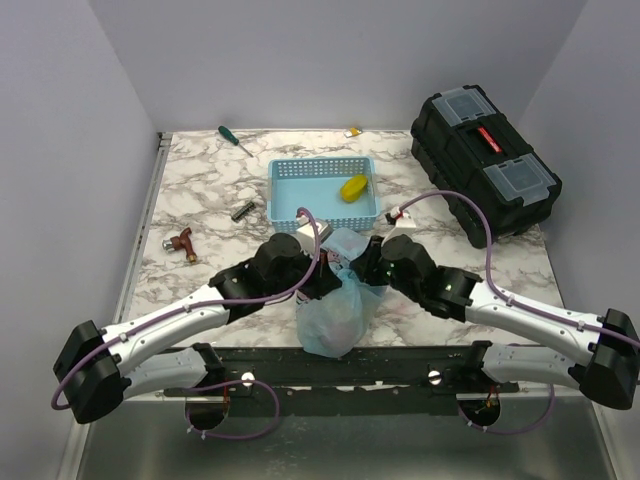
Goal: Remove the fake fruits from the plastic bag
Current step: Untie the plastic bag at the center of the board.
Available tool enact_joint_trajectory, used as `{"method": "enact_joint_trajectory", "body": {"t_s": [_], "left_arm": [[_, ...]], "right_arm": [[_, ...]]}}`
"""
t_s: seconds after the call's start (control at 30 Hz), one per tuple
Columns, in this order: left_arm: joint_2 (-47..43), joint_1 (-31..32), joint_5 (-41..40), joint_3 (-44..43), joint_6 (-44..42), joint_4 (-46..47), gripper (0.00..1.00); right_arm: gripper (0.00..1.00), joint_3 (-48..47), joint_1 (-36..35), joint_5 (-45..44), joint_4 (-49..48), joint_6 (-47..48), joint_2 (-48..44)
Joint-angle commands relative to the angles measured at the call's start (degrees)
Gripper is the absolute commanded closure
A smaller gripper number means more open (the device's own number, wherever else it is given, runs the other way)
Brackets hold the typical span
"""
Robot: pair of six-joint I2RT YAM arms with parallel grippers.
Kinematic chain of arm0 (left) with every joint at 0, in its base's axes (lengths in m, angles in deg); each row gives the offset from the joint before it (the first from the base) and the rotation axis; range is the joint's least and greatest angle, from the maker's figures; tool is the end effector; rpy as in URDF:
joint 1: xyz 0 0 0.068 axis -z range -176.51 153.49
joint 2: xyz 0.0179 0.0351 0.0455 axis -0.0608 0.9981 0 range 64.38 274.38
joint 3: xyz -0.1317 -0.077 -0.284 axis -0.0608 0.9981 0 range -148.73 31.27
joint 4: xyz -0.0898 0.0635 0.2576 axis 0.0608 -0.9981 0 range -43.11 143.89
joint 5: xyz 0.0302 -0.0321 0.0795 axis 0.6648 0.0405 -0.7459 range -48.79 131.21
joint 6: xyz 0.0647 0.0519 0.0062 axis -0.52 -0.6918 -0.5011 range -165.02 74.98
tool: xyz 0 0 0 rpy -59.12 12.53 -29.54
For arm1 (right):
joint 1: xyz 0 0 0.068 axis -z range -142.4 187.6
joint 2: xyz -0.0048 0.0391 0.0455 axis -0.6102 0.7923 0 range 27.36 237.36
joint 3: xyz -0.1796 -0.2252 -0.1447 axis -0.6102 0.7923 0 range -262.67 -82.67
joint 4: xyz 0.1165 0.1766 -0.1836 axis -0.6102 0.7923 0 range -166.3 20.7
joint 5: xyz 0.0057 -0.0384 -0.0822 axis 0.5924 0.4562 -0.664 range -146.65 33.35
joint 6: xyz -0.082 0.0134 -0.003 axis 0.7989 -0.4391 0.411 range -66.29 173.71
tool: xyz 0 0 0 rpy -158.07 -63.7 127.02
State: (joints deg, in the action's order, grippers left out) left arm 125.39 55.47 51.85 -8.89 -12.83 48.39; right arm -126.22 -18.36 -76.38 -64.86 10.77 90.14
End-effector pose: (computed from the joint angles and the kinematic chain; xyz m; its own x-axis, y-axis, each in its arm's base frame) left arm 0.1536 -0.2181 0.2863 -0.6980 0.0429 -0.7148 0.5960 0.5883 -0.5466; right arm 0.1705 0.2086 0.2903 -0.6297 0.2134 -0.7470 -0.2576 0.8498 0.4599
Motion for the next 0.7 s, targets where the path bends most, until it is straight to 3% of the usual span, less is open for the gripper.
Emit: {"method": "enact_joint_trajectory", "body": {"t_s": [0.0,0.3,0.67], "left_arm": [[-2.35,0.32,1.16,1.05,-0.43,-0.65,1.00],[-6.50,0.31,-5.39,1.13,-1.15,-8.38,1.00],[-14.12,-0.75,-27.34,-0.10,-1.16,-22.60,1.00]], "right_arm": [[0.77,0.33,-0.14,-6.06,2.27,0.32,0.57],[0.93,-1.09,-0.15,-14.44,6.39,-1.92,0.52],[0.98,-5.15,1.79,-31.85,26.08,-9.98,1.74]]}}
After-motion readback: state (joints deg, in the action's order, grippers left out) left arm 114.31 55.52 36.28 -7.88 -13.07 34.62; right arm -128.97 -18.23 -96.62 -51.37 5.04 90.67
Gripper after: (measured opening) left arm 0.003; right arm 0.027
